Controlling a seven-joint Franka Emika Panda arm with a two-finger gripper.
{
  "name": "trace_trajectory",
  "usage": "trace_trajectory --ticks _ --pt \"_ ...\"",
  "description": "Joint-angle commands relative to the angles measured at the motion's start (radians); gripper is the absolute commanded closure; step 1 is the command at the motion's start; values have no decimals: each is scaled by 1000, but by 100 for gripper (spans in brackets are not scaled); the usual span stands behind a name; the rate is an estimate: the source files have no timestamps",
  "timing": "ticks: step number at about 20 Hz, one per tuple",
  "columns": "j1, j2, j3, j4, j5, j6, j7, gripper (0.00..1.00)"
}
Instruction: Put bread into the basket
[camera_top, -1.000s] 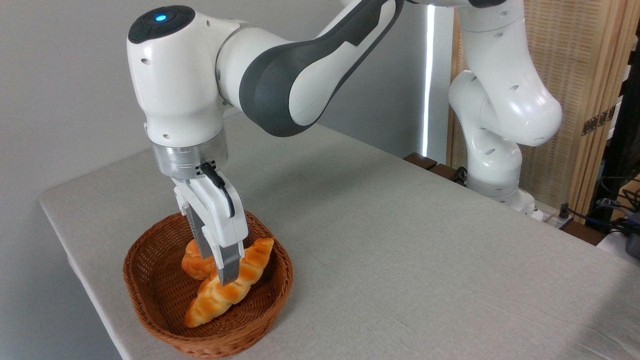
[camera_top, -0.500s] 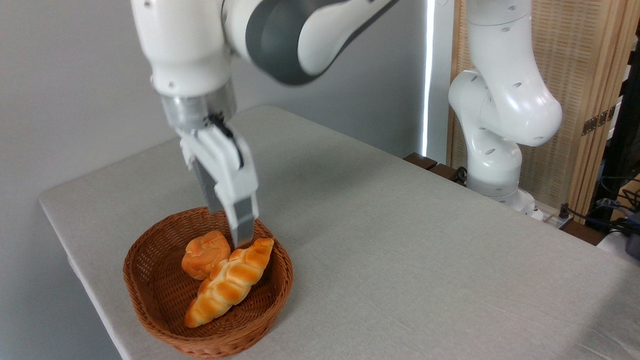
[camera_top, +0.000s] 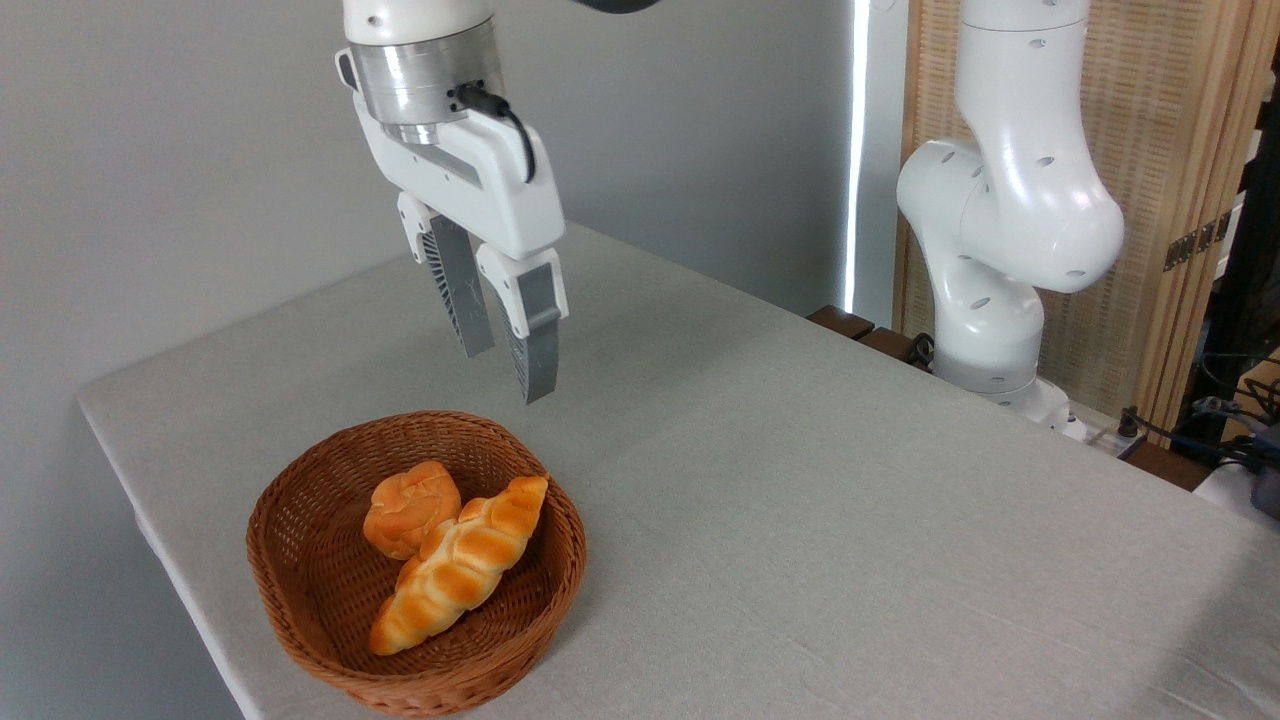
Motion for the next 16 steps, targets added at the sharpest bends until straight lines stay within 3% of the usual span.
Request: trace_trajectory --ticks 1,3,7,10,13,16 --pt "4 -58 -48 -118 28 124 -87 0" --pt "16 -62 -57 -128 28 129 -93 0" --pt "88 -72 -89 -125 19 129 -88 0" --pt "99 -72 -88 -122 18 129 -87 0" --pt "112 -74 -79 -119 -41 129 -87 0" --pt "111 -74 -77 -119 -39 129 -84 0"
